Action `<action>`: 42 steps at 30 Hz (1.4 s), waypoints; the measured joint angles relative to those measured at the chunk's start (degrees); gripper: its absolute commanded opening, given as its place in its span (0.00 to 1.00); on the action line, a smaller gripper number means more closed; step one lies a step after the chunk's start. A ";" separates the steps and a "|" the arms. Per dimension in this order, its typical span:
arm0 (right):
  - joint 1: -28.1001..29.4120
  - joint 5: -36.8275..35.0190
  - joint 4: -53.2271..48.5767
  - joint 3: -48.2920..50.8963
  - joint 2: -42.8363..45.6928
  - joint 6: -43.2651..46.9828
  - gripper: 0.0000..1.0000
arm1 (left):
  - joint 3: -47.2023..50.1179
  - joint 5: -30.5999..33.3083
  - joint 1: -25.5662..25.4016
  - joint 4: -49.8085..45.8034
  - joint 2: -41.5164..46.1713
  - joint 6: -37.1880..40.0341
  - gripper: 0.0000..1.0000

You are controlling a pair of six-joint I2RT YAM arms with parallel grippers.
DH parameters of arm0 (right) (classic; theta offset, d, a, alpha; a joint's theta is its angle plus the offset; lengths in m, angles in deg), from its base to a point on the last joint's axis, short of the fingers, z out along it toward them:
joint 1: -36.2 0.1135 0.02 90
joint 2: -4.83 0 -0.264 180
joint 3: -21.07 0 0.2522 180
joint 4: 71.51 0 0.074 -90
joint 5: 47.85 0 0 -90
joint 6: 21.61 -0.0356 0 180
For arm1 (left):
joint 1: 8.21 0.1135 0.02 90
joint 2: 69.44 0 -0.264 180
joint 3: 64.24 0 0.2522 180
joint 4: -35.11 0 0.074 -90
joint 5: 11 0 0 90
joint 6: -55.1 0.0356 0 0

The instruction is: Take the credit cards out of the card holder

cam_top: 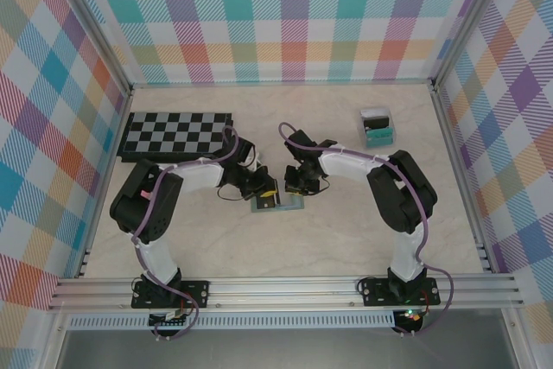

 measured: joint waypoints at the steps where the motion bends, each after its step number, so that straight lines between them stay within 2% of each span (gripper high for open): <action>1: 0.00 0.07 0.02 0.00 0.00 0.00 0.14 | 0.13 0.46 0.07 -0.35 0.66 0.24 0.00; 7: -0.07 0.92 0.24 0.02 0.00 0.20 0.15 | 0.31 5.49 0.52 -5.99 6.01 2.69 0.00; 11: -0.37 2.64 1.79 0.87 0.70 1.40 0.19 | 0.31 8.35 1.44 -10.23 9.25 4.17 0.00; 13: -0.44 3.45 2.21 1.64 2.14 2.40 0.25 | 0.31 9.03 2.03 -11.32 11.08 4.68 0.00; 16: -0.96 4.76 3.17 2.62 6.54 3.93 0.42 | 0.28 8.92 2.64 -12.09 14.34 5.07 0.00; 19: -2.05 6.78 6.01 4.11 12.74 4.42 0.51 | -0.39 7.69 3.52 -12.02 17.22 5.09 0.00; 23: -5.86 11.91 9.84 4.72 17.86 3.69 0.65 | -2.69 3.69 6.14 -11.37 18.62 5.01 0.00; 25: -7.50 14.80 11.89 5.09 18.36 3.32 0.75 | -3.63 1.09 7.06 -10.23 18.62 4.63 0.00; 27: -8.90 17.97 13.86 5.92 18.36 2.60 0.91 | -4.52 -2.10 7.54 -8.50 18.62 4.11 0.00; 28: -9.25 19.28 14.43 6.23 18.36 2.36 0.96 | -4.83 -3.39 7.58 -7.80 18.62 3.69 0.00; 30: -9.81 22.64 15.98 6.78 18.36 1.40 1.00 | -5.42 -6.45 7.63 -6.19 18.62 2.86 0.00; 32: -10.16 25.64 17.51 6.84 18.36 0.39 0.99 | -5.66 -8.83 7.69 -4.72 18.62 1.90 0.00; 34: -10.34 28.50 19.50 6.84 18.38 -0.50 0.90 | -5.73 -10.71 7.76 -3.76 18.62 1.31 0.00; 36: -10.54 31.39 21.03 6.84 18.36 -1.57 0.76 | -5.75 -12.31 7.85 -2.84 18.58 0.46 0.00; 42: -10.58 37.31 24.48 6.86 18.36 -4.39 0.45 | -5.77 -15.21 8.57 -1.27 18.18 -0.83 0.00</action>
